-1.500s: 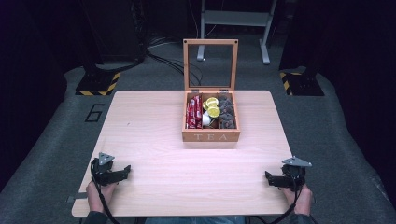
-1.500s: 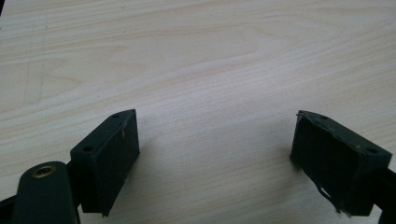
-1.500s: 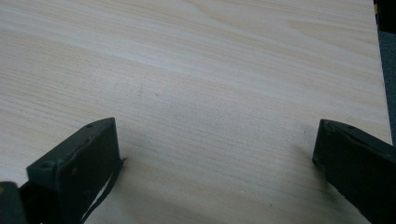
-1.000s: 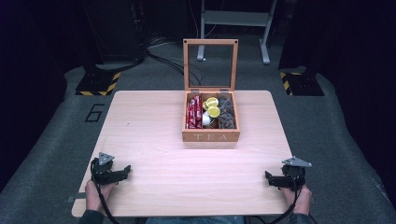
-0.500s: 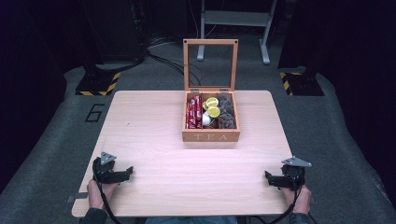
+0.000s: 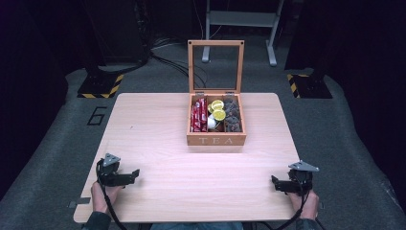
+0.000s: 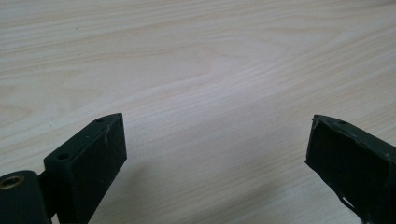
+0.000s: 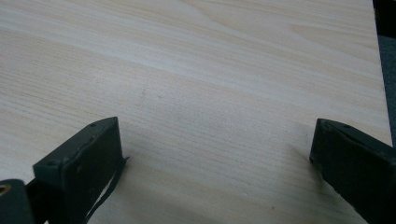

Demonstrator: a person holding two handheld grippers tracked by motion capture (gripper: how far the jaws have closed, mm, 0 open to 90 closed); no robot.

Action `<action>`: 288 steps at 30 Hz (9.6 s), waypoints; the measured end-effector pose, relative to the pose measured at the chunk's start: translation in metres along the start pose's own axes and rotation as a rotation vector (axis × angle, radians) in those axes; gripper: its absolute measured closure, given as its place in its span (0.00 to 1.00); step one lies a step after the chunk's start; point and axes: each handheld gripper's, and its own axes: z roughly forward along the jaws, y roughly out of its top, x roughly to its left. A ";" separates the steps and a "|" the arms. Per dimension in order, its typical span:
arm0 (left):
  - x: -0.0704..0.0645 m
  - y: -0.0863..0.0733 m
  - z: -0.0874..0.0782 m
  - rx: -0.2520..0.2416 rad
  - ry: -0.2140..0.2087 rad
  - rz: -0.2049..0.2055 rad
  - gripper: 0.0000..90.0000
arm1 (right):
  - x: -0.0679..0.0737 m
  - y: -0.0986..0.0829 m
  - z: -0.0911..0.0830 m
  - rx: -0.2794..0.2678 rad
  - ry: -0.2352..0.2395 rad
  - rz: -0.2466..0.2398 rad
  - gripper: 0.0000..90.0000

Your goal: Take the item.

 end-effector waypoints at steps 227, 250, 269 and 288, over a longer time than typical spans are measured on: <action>-0.208 0.245 0.198 0.029 -0.193 0.525 0.45 | 0.000 0.000 0.000 -0.015 0.010 0.012 0.07; -0.194 0.245 0.154 -0.036 -0.250 0.489 0.45 | 0.000 0.000 0.000 -0.014 0.009 0.008 0.07; -0.178 0.242 0.121 -0.094 -0.252 0.463 0.45 | 0.000 0.000 0.000 -0.014 0.009 0.009 0.07; -0.149 0.228 0.085 -0.135 -0.232 0.435 0.45 | 0.000 0.000 0.000 -0.010 0.009 0.010 0.07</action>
